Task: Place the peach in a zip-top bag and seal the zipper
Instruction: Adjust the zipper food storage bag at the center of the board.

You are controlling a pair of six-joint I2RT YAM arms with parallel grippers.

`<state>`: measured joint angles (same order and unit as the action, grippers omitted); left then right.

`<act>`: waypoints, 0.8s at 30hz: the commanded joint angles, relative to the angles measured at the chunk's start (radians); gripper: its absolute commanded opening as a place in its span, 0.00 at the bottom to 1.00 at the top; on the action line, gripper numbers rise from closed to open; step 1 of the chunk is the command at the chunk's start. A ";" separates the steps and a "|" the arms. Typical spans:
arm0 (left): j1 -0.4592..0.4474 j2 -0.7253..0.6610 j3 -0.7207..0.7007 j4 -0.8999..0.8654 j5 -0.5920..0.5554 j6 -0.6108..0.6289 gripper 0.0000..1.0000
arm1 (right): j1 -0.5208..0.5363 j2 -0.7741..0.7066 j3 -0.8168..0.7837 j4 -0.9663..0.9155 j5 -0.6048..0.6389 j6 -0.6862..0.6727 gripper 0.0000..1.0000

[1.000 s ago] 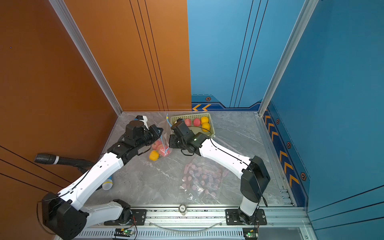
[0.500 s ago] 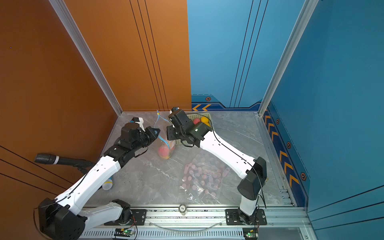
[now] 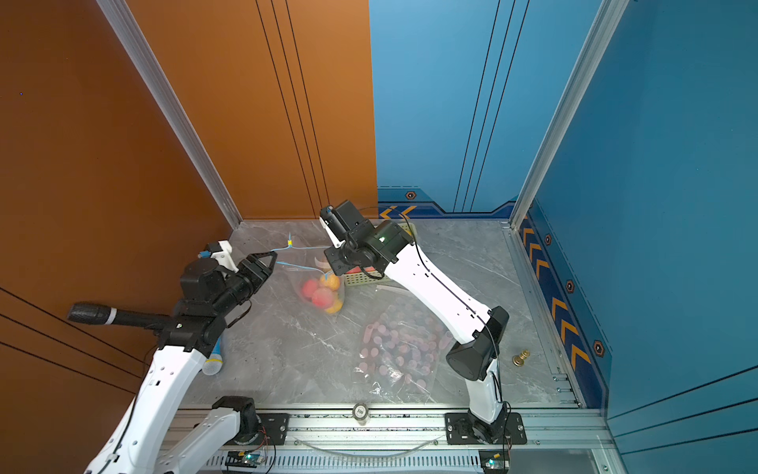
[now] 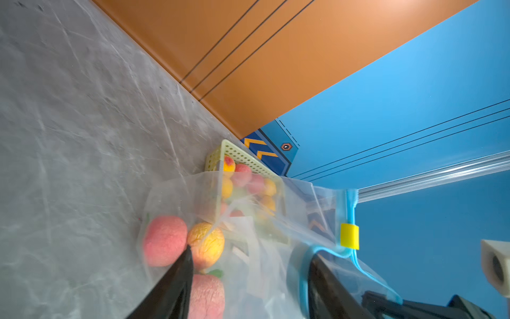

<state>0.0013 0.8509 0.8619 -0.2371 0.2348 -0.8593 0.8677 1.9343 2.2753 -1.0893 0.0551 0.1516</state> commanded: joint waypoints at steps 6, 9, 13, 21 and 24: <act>0.227 -0.090 -0.088 0.133 0.298 0.104 0.75 | -0.058 0.028 0.038 -0.079 -0.075 -0.176 0.00; 0.220 -0.081 -0.085 0.202 0.375 0.141 0.78 | -0.067 0.040 0.053 -0.084 -0.102 -0.208 0.00; 0.219 -0.060 -0.080 0.245 0.416 0.289 0.80 | -0.068 0.037 0.066 -0.086 -0.126 -0.302 0.00; 0.221 0.046 0.023 0.256 0.616 0.711 0.82 | -0.072 0.004 0.075 -0.086 -0.144 -0.467 0.00; 0.218 0.079 0.041 0.261 0.691 0.833 0.82 | -0.072 -0.006 0.075 -0.087 -0.147 -0.503 0.00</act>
<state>0.2214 0.9134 0.8642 -0.0086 0.7937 -0.2321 0.7982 1.9675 2.3219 -1.1454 -0.0765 -0.2745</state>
